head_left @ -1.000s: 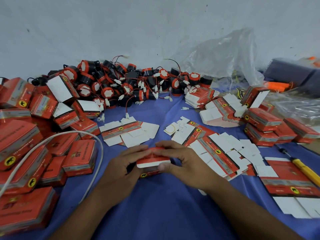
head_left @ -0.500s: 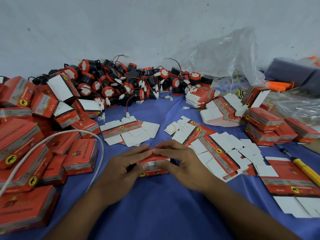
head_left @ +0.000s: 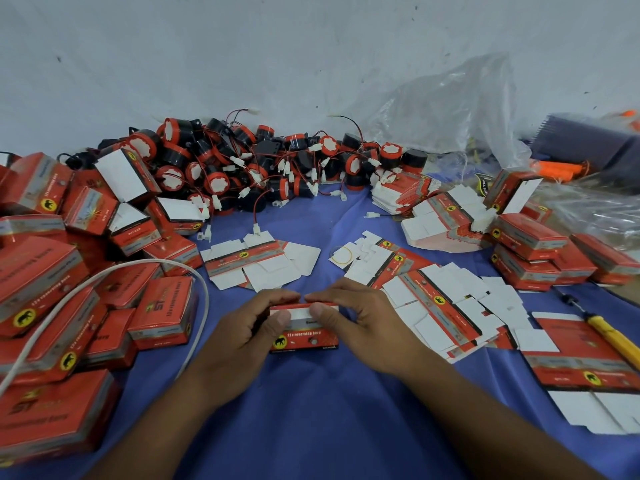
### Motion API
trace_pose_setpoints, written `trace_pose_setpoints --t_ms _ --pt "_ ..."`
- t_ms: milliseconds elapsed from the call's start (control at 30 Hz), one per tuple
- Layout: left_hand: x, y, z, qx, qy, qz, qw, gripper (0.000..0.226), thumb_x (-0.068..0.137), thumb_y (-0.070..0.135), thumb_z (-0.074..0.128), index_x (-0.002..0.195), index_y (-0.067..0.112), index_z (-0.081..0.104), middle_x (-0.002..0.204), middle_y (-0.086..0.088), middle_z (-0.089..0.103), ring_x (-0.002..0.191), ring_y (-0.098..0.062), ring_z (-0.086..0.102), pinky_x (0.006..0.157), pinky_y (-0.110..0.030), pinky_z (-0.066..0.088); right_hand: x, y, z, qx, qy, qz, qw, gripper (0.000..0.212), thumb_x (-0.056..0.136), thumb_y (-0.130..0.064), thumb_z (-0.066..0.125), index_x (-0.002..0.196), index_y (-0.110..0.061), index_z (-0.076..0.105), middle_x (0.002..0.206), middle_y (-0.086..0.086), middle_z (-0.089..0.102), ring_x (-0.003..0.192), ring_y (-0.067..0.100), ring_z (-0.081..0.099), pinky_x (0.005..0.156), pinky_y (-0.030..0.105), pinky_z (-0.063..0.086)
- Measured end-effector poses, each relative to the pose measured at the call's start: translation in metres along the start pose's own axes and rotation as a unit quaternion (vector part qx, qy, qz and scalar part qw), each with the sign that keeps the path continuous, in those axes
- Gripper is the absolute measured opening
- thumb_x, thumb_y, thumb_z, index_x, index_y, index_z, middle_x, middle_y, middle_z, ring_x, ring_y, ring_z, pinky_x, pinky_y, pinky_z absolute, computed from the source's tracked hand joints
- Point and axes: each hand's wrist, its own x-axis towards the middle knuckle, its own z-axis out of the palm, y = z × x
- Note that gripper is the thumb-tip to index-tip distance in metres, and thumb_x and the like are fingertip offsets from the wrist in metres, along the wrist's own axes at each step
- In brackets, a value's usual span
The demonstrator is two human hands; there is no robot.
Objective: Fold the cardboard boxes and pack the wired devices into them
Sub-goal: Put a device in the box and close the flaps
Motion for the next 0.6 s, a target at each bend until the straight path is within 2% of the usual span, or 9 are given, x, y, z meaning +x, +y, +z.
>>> trace_pose_setpoints --t_ms 133,267,400,600 --pt "-0.0002 0.0001 -0.0014 -0.023 -0.015 -0.015 1.0 0.034 0.093 0.039 0.052 0.126 0.036 0.062 0.117 0.019 0.066 0.111 -0.009 0.064 0.086 -0.023 0.055 -0.0004 -0.0006 0.0 0.01 0.0 0.02 1.0 0.029 0.099 -0.047 0.057 0.116 -0.032 0.074 0.102 -0.011 0.069 0.099 0.009 0.066 0.085 0.031 0.053" --pt "-0.0007 0.0008 -0.0026 -0.027 -0.028 -0.021 0.999 0.038 0.092 0.039 0.056 0.13 0.04 0.059 0.119 0.02 0.066 0.111 -0.008 0.065 0.087 -0.026 0.056 0.0006 -0.0004 -0.0006 0.03 -0.005 0.039 0.999 0.031 0.095 -0.056 0.057 0.115 -0.038 0.072 0.102 -0.012 0.07 0.098 0.01 0.068 0.086 0.038 0.056" --pt "-0.001 0.0014 -0.0039 -0.043 -0.035 -0.021 0.998 0.042 0.09 0.035 0.061 0.132 0.04 0.058 0.123 0.018 0.065 0.114 -0.01 0.063 0.089 -0.029 0.056 0.0003 -0.0019 -0.0005 0.035 -0.009 0.043 0.998 0.029 0.094 -0.061 0.055 0.115 -0.046 0.067 0.102 -0.015 0.069 0.099 0.01 0.068 0.085 0.039 0.057" --pt "-0.001 0.001 -0.0039 -0.061 -0.045 -0.009 0.997 0.041 0.089 0.029 0.064 0.13 0.035 0.059 0.129 0.02 0.062 0.118 -0.007 0.061 0.09 -0.025 0.055 -0.0004 -0.0059 -0.0023 0.043 -0.019 0.058 0.997 0.035 0.094 -0.056 0.056 0.115 -0.034 0.075 0.101 -0.013 0.069 0.098 0.011 0.067 0.086 0.039 0.056"
